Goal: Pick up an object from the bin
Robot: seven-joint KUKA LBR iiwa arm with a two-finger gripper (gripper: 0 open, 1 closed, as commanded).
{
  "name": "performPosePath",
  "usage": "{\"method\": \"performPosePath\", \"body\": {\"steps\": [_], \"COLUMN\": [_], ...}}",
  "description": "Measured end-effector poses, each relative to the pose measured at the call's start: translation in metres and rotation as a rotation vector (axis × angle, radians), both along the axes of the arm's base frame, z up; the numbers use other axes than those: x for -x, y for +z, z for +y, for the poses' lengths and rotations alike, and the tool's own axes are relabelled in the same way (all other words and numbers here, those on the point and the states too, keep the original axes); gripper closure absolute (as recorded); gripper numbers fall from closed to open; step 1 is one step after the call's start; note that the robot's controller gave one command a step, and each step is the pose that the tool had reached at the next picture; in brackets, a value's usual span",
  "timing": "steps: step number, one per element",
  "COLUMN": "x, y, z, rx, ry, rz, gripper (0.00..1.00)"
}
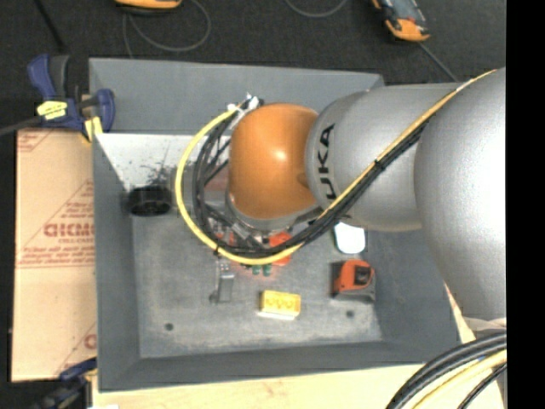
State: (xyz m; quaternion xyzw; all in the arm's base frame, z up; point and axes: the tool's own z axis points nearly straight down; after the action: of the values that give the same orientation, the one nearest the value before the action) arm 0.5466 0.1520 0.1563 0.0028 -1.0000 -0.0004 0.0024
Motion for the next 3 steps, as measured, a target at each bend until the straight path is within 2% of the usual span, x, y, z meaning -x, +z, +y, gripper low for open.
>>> {"method": "performPosePath", "body": {"steps": [1,2,3], "x": [-0.001,-0.012,-0.05], "y": [0.005,0.001,-0.019], "z": [-0.001,-0.046,-0.071], "rx": [-0.002,-0.001,0.005], "ry": [-0.004,0.021,0.024], "rz": [-0.007,-0.006,-0.011], "gripper": [0.0,0.0,0.0]}}
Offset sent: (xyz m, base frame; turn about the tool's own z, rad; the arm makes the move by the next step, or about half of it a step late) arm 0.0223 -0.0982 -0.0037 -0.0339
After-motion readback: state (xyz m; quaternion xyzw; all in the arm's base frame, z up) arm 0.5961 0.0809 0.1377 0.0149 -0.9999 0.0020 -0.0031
